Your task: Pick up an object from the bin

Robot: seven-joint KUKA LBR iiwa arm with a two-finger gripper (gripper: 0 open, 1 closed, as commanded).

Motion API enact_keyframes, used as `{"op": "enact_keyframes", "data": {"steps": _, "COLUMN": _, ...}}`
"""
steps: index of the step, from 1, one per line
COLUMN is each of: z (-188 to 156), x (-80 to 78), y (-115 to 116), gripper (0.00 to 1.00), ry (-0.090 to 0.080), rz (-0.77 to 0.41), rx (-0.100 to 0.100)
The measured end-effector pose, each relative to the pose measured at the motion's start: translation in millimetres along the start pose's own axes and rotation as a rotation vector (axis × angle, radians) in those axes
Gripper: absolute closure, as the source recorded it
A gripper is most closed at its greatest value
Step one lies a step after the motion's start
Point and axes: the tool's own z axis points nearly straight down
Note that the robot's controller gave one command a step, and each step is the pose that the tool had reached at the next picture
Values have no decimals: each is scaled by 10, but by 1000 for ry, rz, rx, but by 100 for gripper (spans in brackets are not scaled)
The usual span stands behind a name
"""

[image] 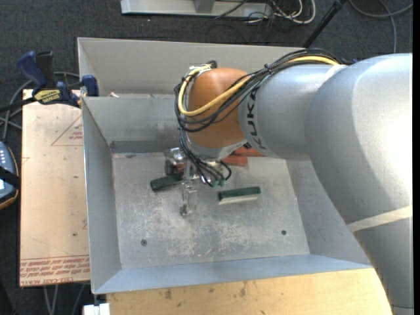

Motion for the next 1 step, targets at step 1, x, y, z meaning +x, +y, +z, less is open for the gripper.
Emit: {"op": "enact_keyframes", "data": {"steps": 1, "z": -4, "x": -7, "y": 3, "gripper": 0, "ry": 0, "rz": 2, "rx": 0}}
